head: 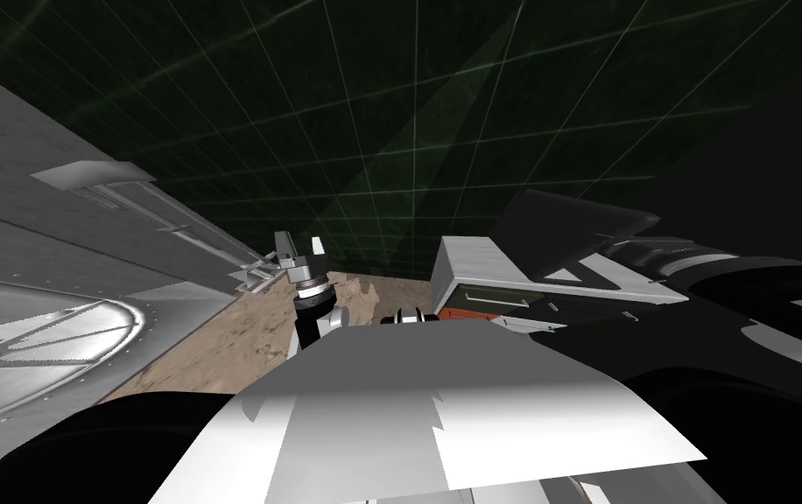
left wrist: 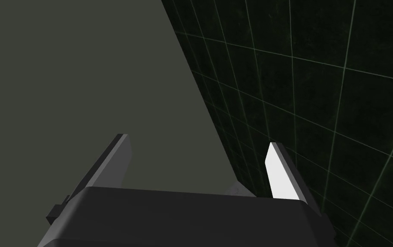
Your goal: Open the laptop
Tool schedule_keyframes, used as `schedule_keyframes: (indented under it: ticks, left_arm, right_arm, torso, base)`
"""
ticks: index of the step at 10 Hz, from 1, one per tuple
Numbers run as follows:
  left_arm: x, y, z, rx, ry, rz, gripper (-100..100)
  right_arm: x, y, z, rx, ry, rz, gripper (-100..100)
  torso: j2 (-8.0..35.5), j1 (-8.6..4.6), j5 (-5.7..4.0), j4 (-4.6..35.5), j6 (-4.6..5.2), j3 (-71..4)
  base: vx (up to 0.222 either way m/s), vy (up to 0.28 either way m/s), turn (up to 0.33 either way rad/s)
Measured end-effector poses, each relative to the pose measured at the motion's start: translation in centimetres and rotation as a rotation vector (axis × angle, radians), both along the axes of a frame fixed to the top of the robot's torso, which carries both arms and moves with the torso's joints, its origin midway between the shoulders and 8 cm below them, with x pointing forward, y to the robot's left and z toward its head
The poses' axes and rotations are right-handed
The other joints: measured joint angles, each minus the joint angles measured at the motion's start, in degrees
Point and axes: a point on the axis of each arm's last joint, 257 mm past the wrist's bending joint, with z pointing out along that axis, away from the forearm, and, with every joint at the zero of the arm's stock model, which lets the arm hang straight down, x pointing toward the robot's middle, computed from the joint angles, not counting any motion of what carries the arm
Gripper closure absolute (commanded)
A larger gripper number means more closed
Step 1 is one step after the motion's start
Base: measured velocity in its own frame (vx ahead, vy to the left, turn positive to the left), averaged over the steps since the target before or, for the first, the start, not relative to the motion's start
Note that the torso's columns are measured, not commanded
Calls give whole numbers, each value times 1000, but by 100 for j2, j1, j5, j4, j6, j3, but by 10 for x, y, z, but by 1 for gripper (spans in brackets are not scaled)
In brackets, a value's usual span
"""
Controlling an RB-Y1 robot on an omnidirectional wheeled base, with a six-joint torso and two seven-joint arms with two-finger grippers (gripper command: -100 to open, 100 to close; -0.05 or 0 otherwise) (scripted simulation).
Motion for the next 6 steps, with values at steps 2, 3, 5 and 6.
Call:
schedule_keyframes:
  ticks: [2,3,5,6]
  left_arm:
    - [0,0,0,0,0,0,0]
    - [0,0,0,0,0,0,0]
    - [0,0,0,0,0,0,0]
    - [0,0,0,0,0,0,0]
  right_arm:
    - [-2,-5,-9,85,-17,-20,100]
    - [-5,-11,-13,125,-27,-36,100]
    - [-8,-18,-24,203,-46,-69,100]
    - [-12,-23,-29,241,-54,-86,100]
  torso:
    - [-3,-11,-15,-5,18,3]
    - [-12,-13,-28,-14,15,0]
    - [-24,-7,-46,-27,1,-2]
    - [-23,-7,-50,-29,1,-1]
  base:
    - [-66,-104,114]
    - [-71,-96,118]
    - [-67,-82,115]
    - [-76,-102,111]
